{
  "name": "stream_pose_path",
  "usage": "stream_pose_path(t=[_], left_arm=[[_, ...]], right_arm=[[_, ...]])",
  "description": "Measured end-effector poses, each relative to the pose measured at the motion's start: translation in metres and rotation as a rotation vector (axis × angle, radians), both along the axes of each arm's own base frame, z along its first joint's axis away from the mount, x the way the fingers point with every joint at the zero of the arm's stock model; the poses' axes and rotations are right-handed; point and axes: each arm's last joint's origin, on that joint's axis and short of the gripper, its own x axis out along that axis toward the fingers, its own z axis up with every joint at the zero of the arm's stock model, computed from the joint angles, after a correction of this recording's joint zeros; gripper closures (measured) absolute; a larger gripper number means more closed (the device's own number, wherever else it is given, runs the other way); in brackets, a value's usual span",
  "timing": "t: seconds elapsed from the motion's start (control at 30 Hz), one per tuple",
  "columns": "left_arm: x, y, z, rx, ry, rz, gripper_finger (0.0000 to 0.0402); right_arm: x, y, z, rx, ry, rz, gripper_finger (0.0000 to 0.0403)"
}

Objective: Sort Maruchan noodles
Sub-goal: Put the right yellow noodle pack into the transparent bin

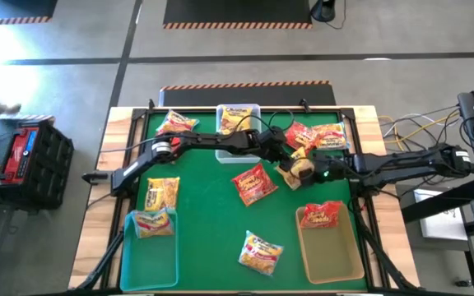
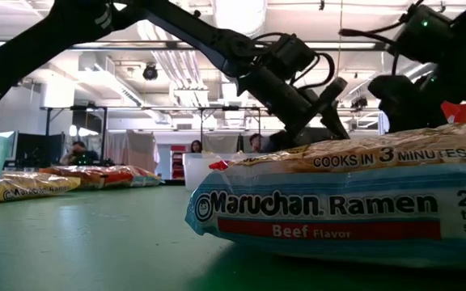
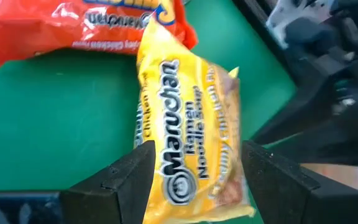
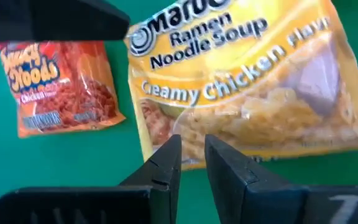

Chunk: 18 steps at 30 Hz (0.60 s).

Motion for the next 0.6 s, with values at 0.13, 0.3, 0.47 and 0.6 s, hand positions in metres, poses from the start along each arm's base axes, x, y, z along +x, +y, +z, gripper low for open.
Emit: stream_pose_path(t=[0.13, 0.3, 0.47, 0.6], left_arm=[[0.003, 0.001, 0.0, 0.002, -0.001, 0.001, 0.018], [0.002, 0.003, -0.001, 0.005, 0.002, 0.001, 0.018], [0.002, 0.004, -0.002, 0.008, 0.006, 0.0, 0.018], [0.002, 0.004, -0.002, 0.007, 0.009, 0.0, 0.018]], right_arm=[[0.007, -0.002, 0.012, -0.042, -0.045, -0.044, 0.0339], [0.005, -0.002, -0.004, -0.028, 0.045, -0.073, 0.0339], [0.002, -0.002, -0.022, -0.024, 0.116, -0.084, 0.0339], [0.001, -0.003, -0.028, -0.135, 0.189, 0.034, 0.0339]])
